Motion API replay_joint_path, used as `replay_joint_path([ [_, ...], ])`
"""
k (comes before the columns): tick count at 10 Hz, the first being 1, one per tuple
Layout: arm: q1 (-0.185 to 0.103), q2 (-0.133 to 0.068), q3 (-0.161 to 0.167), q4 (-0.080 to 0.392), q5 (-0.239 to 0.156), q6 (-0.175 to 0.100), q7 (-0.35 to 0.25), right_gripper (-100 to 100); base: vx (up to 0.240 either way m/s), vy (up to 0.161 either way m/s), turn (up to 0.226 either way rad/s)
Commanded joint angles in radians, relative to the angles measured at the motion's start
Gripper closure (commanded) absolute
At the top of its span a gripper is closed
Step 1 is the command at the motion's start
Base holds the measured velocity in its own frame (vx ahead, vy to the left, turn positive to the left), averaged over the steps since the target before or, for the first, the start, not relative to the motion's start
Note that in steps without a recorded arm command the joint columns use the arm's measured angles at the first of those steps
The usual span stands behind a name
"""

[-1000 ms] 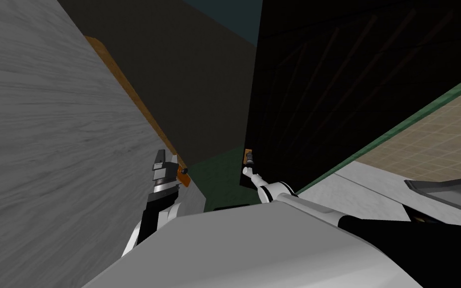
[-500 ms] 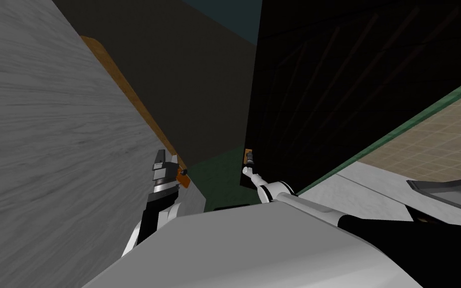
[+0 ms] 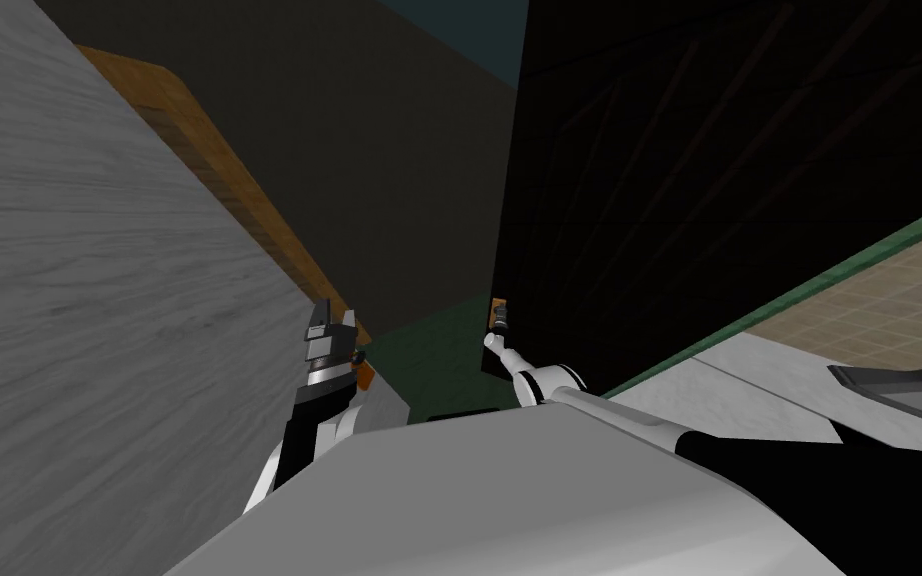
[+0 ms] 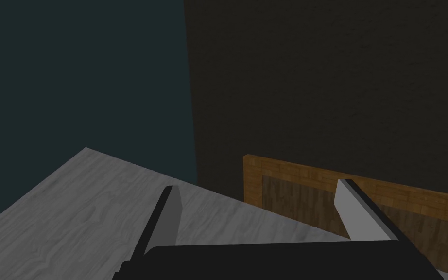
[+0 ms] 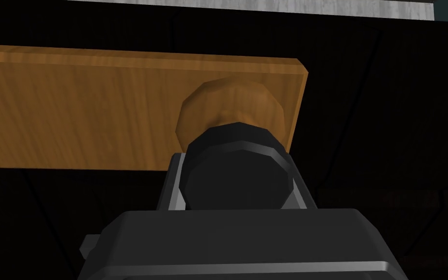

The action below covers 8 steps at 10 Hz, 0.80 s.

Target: Push the door open

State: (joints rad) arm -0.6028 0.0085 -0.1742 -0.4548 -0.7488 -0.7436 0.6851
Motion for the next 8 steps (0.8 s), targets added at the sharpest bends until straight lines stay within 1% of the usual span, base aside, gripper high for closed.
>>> replay_joint_path([
  [1, -0.013, 0.012, -0.015, 0.012, -0.023, -0.028, 0.02, 100, 0.155, -0.015, 0.003],
  [2, -0.018, 0.035, -0.024, 0.018, -0.039, -0.041, 0.036, 100, 0.162, -0.003, -0.004],
  [3, -0.019, 0.039, -0.025, 0.019, -0.041, -0.042, 0.037, 100, 0.117, 0.009, -0.023],
  [4, -0.008, 0.031, -0.027, 0.008, -0.039, -0.034, 0.041, 100, 0.041, -0.002, -0.02],
  [5, -0.013, 0.001, -0.039, 0.015, -0.06, -0.062, 0.056, 100, 0.085, -0.015, 0.075],
  [6, -0.014, -0.005, -0.042, 0.016, -0.065, -0.068, 0.061, 100, 0.132, -0.003, 0.057],
  [7, 0.014, -0.005, -0.042, -0.067, -0.065, -0.056, 0.061, 100, 0.078, -0.009, -0.015],
  [8, 0.023, -0.005, -0.042, -0.096, -0.065, -0.05, 0.071, 100, 0.031, -0.016, -0.004],
])
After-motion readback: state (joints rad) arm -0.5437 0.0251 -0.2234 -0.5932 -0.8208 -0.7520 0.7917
